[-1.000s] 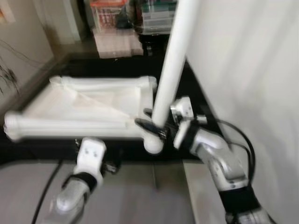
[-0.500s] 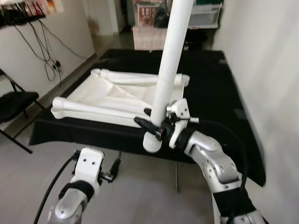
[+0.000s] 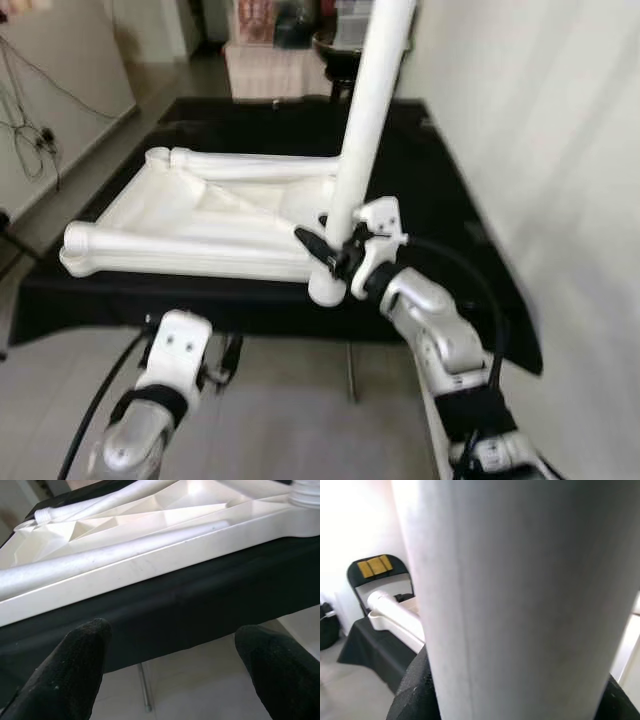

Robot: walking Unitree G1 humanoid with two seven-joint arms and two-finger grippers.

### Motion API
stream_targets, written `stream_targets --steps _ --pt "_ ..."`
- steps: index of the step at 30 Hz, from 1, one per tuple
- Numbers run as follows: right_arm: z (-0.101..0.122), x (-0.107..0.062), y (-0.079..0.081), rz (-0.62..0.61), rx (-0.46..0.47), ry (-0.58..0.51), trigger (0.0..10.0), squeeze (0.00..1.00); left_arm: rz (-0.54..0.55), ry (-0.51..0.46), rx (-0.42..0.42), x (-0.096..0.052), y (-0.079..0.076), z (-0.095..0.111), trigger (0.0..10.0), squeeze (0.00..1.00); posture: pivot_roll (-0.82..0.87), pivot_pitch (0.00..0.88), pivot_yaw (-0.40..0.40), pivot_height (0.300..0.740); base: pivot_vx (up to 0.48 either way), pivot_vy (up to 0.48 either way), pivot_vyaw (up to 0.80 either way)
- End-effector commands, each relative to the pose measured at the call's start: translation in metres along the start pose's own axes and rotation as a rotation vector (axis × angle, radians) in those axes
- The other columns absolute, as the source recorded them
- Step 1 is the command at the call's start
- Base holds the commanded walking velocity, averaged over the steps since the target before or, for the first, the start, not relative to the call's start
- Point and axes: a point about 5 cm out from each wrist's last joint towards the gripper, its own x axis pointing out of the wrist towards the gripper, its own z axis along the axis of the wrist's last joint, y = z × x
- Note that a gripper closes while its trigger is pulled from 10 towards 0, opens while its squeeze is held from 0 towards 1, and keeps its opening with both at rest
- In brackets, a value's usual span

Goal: Building children table

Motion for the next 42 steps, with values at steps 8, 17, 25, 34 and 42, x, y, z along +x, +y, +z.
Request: stream_targets --steps 8,17,25,34,42 --pt "0.014 0.013 -0.014 -0.051 -0.013 -0.043 10.0 0.0 -0.043 -0.002 0.02 -0.005 -0.004 -0.001 10.0 0.0 -0.11 0.079 0.0 0.74 0.0 0.0 -0.4" --pt "0.039 0.032 -0.014 0.117 0.004 -0.138 10.0 0.0 -0.057 -0.041 0.061 -0.02 -0.006 0.009 10.0 0.0 -0.07 0.193 0.005 0.74 0.0 0.0 0.0" --pt "0.051 0.035 -0.006 0.394 0.035 -0.166 10.0 0.0 -0.152 -0.06 0.03 -0.038 -0.016 0.017 10.0 0.0 -0.04 0.291 0.012 0.74 0.0 0.0 0.0" --pt "0.068 0.041 -0.013 0.502 0.018 -0.178 10.0 0.0 -0.248 -0.093 -0.037 -0.053 -0.028 0.026 10.0 0.0 -0.03 0.351 0.004 0.74 0.0 0.0 0.0" --pt "0.083 0.043 -0.016 0.548 0.031 -0.217 10.0 0.0 -0.259 -0.103 -0.049 -0.057 -0.031 0.029 10.0 0.0 -0.03 0.37 0.004 0.74 0.0 0.0 0.0"
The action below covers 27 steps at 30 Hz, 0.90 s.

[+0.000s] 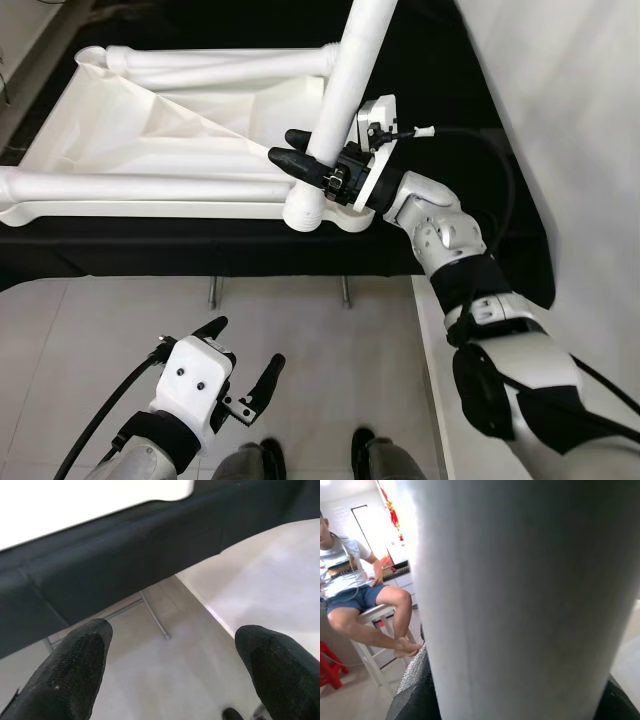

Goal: Building children table

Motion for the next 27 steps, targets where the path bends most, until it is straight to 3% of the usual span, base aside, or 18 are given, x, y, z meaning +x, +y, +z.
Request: stream_targets --steps 1,3,7,19,27 --pt "0.004 0.0 0.0 0.011 -0.001 -0.035 10.0 0.0 -0.01 0.017 -0.017 -0.004 -0.003 -0.001 10.0 0.0 -0.03 0.37 0.004 0.74 0.0 0.0 0.0" --pt "0.011 -0.002 -0.002 0.08 -0.03 -0.014 10.0 0.0 -0.02 0.014 -0.027 -0.006 -0.005 0.001 10.0 0.0 -0.02 0.381 0.01 0.74 0.0 0.0 0.0" --pt "0.011 -0.003 -0.003 0.098 -0.045 0.007 10.0 0.0 -0.024 0.014 -0.029 -0.008 -0.005 0.002 10.0 0.0 -0.02 0.385 0.01 0.74 0.0 0.0 0.0" --pt "0.032 -0.015 -0.022 -0.01 -0.128 0.009 10.0 0.0 -0.044 0.014 -0.042 -0.011 -0.008 0.006 10.0 0.0 -0.02 0.407 0.019 0.74 0.0 0.0 0.0" --pt "0.04 -0.024 -0.025 0.026 -0.127 -0.01 10.0 0.0 -0.052 0.016 -0.046 -0.011 -0.009 0.007 10.0 0.0 -0.02 0.41 0.021 0.74 0.0 0.0 0.0"
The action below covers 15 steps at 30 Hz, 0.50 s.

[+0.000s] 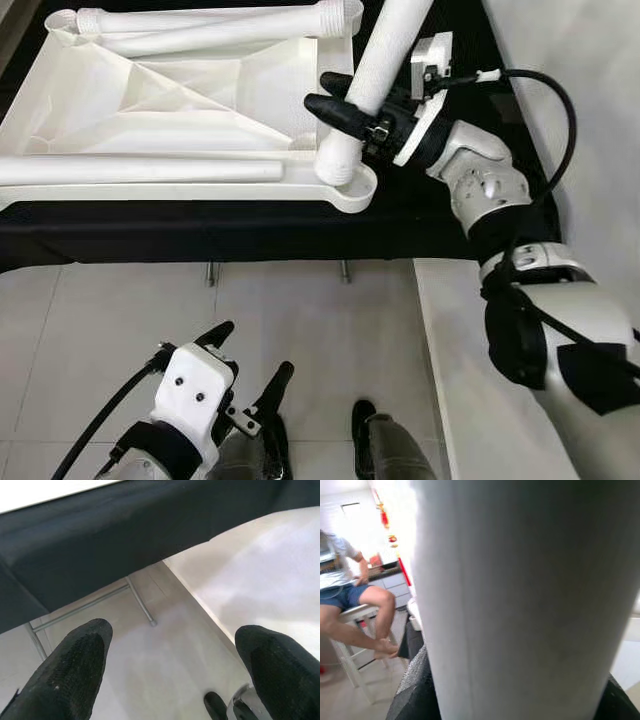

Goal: Building children table

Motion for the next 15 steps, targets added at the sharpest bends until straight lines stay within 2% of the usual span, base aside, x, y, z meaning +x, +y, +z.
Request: stream_targets --steps 1,5,9,11,15 --pt "-0.007 -0.005 0.002 0.054 0.015 0.037 10.0 0.0 -0.021 0.016 -0.017 -0.004 -0.004 0.0 10.0 0.0 -0.02 0.406 0.024 0.74 0.0 0.0 0.0" --pt "-0.014 -0.008 0.006 0.11 -0.003 0.093 10.0 0.0 -0.025 0.019 -0.017 -0.004 -0.004 0.0 10.0 0.0 -0.02 0.403 0.025 0.74 0.0 0.0 0.0" --pt "-0.016 -0.009 0.006 0.114 -0.009 0.11 10.0 0.0 -0.025 0.019 -0.017 -0.004 -0.004 0.0 10.0 0.0 -0.02 0.402 0.025 0.74 0.0 0.0 0.0" --pt "-0.024 -0.008 0.009 0.124 -0.056 0.177 10.0 0.0 -0.028 0.02 -0.016 -0.004 -0.004 -0.001 10.0 0.0 -0.02 0.394 0.025 0.74 0.0 0.0 0.0" --pt "-0.03 -0.005 0.012 0.143 -0.105 0.233 10.0 0.0 -0.031 0.021 -0.015 -0.004 -0.005 -0.001 10.0 0.0 -0.03 0.384 0.022 0.74 0.0 0.0 0.0"
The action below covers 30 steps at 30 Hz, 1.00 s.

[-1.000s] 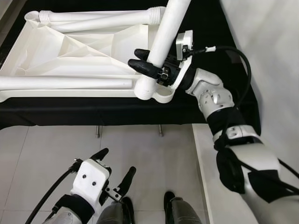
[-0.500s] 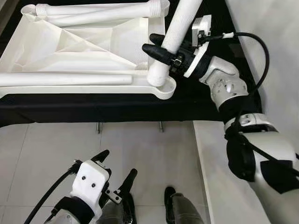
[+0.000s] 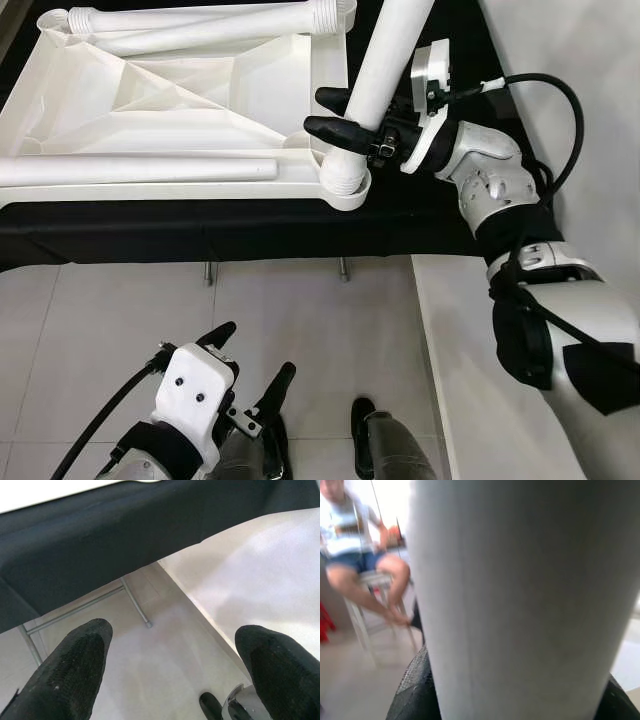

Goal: Building children table

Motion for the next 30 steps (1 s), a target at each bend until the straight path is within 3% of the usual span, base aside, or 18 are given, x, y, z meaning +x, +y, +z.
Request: stream_targets --steps 1,12,17,19,30 --pt "-0.027 0.001 0.011 0.037 0.046 0.104 10.0 0.0 -0.018 0.025 -0.008 -0.004 -0.004 -0.002 10.0 0.0 -0.03 0.384 0.022 0.74 0.0 0.0 0.0" --pt "-0.022 -0.005 0.006 0.033 0.038 0.13 10.0 0.0 -0.02 0.022 -0.007 -0.003 -0.004 -0.002 10.0 0.0 -0.04 0.38 0.016 0.74 0.0 0.0 0.0" --pt "-0.021 -0.005 0.012 0.168 0.005 0.171 10.0 0.0 -0.018 0.019 -0.005 -0.003 -0.003 -0.001 10.0 0.0 -0.04 0.387 0.015 0.74 0.0 0.0 0.0" --pt "-0.021 -0.005 0.012 0.168 0.005 0.171 10.0 0.0 -0.018 0.019 -0.005 -0.003 -0.003 -0.001 10.0 0.0 -0.04 0.387 0.015 0.74 0.0 0.0 0.0" --pt "-0.014 0.014 0.03 0.389 -0.202 0.268 10.0 0.0 -0.016 0.014 -0.006 0.0 -0.002 -0.001 10.0 0.0 -0.05 0.393 0.008 0.74 0.0 0.0 0.0"
